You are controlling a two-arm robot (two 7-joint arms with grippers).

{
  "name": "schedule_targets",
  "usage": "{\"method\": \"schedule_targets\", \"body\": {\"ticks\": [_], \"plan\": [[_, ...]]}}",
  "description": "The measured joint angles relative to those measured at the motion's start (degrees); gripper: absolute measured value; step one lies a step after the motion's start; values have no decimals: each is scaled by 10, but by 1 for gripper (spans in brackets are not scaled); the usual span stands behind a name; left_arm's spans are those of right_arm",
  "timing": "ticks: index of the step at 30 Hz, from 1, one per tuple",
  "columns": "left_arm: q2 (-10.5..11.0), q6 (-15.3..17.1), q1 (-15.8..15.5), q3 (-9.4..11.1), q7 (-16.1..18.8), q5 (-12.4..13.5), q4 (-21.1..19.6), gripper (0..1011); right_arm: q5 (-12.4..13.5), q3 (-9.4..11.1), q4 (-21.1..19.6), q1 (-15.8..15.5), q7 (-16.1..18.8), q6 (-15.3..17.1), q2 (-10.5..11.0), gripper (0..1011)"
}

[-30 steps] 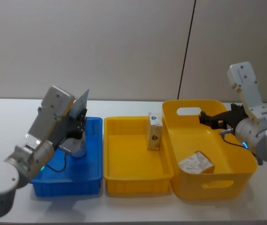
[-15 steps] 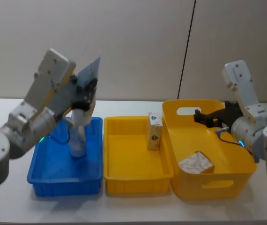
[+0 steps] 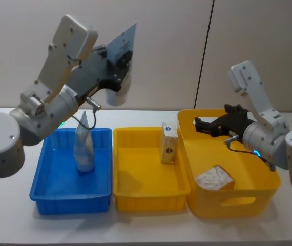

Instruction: Bimanual collaborative sorting of washing and personal care products

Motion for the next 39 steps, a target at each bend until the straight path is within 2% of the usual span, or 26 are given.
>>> {"method": "schedule_targets", "body": {"ticks": [7, 12, 21, 28, 33, 39], "plan": [[-13, -15, -16, 7, -8, -4, 9, 231, 12, -18, 5, 15, 55, -12, 15, 1004], [-20, -22, -22, 11, -10, -4, 14, 231, 16, -26, 10, 19, 74, -25, 22, 1003], [-29, -27, -27, 15, -10, 1, 18, 231, 4, -38, 8, 12, 60, -60, 19, 1003], [-35, -28, -27, 16, -8, 7, 21, 231, -11, -48, 5, 8, 50, -107, 16, 1003], [-39, -30, -28, 16, -8, 9, 26, 231, -17, -56, 3, 8, 53, -147, 14, 1003], [-45, -33, -31, 17, -8, 10, 35, 231, -15, -65, 0, 14, 70, -173, 11, 1004]]}}
